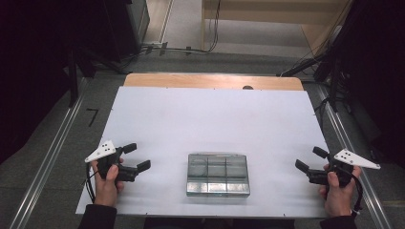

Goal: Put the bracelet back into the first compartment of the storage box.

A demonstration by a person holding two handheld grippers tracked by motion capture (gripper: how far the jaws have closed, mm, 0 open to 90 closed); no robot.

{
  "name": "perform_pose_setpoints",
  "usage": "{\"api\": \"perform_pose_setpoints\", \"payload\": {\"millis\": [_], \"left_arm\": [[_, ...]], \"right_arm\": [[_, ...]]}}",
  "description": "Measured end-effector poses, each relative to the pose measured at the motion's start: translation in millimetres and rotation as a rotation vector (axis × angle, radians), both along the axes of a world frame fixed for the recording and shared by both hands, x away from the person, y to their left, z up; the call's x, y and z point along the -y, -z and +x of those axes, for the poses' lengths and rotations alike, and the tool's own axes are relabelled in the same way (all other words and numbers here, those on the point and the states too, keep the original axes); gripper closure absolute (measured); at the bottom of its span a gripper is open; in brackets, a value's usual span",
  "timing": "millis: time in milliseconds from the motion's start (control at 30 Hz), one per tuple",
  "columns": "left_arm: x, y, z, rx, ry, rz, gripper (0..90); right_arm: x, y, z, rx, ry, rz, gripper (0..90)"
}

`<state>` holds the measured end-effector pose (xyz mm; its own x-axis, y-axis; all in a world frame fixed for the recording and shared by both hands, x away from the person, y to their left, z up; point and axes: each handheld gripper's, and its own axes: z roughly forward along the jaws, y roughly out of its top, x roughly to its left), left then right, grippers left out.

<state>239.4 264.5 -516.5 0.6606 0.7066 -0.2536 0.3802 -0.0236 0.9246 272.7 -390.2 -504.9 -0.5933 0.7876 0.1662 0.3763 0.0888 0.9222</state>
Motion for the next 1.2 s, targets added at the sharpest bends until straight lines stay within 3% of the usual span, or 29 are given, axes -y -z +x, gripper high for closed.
{"api": "perform_pose_setpoints", "payload": {"millis": [467,533,600,700,800,900,933,1000,1200], "left_arm": [[0.3,0.4,0.1,-0.001,-0.024,0.014,0.0],[2.4,1.5,2.1,-0.023,-0.038,0.034,0.0],[7.6,5.0,6.5,-0.068,-0.065,0.089,0.0],[18.5,9.7,13.6,-0.151,-0.090,0.182,0.0],[28.5,15.2,17.6,-0.219,-0.115,0.266,0.0],[36.6,16.0,16.9,-0.214,-0.117,0.340,0.0],[37.3,16.0,16.2,-0.206,-0.114,0.344,0.0],[34.5,15.0,14.9,-0.191,-0.110,0.319,0.0],[22.5,12.6,12.7,-0.147,-0.123,0.195,0.0]], "right_arm": [[-5.8,0.0,1.9,-0.004,-0.020,-0.009,0.0],[-7.8,1.2,2.8,-0.013,-0.025,-0.018,0.0],[-11.9,2.7,4.5,-0.040,-0.020,-0.037,0.0],[-24.8,7.6,10.2,-0.100,0.020,-0.111,0.0],[-43.9,17.5,17.3,-0.172,0.037,-0.246,0.0],[-60.4,25.5,19.8,-0.208,0.034,-0.400,0.0],[-63.9,26.2,18.9,-0.195,0.020,-0.435,0.0],[-65.7,26.0,17.2,-0.175,0.017,-0.445,0.0],[-50.5,21.3,14.4,-0.144,0.009,-0.281,0.0]]}}
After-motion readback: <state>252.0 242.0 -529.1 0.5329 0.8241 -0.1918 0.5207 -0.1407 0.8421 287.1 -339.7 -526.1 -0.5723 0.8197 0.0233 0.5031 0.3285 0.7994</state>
